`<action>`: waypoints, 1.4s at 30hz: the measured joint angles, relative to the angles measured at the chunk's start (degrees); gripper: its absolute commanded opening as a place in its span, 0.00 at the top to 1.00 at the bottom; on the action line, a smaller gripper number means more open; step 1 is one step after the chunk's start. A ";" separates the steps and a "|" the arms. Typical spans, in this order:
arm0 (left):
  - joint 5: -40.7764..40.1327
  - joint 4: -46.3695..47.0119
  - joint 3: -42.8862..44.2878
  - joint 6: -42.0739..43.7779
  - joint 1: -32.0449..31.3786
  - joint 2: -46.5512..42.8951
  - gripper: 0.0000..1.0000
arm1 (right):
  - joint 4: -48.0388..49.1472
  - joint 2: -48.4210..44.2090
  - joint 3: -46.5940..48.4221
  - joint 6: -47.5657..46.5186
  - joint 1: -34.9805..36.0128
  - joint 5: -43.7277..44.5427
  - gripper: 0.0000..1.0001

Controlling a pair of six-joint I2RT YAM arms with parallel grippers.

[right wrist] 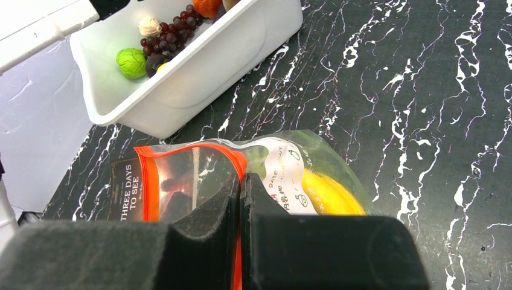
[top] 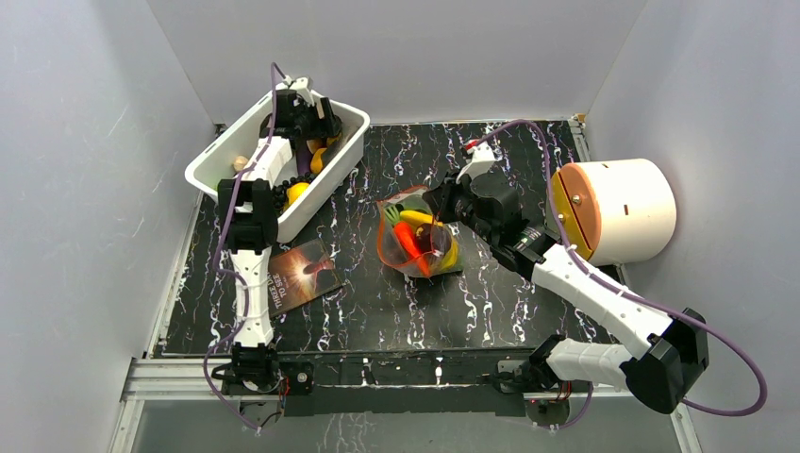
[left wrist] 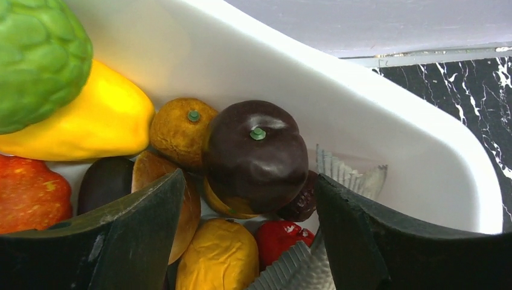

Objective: Place the food in the zip-top bag and seal the zipper
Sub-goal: Pick up the fake fruit from the bin.

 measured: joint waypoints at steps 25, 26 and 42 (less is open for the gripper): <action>1.81 1.62 -3.58 -1.01 0.09 -1.20 0.56 | -0.09 0.11 0.09 1.05 0.00 0.02 1.00; 1.84 1.33 -4.28 -1.11 0.09 -2.05 0.56 | -0.13 0.07 0.09 1.20 0.00 0.11 1.00; 2.19 -1.88 -20.85 -1.51 0.09 -23.45 0.56 | -0.87 -3.58 -2.14 4.50 0.00 0.39 1.00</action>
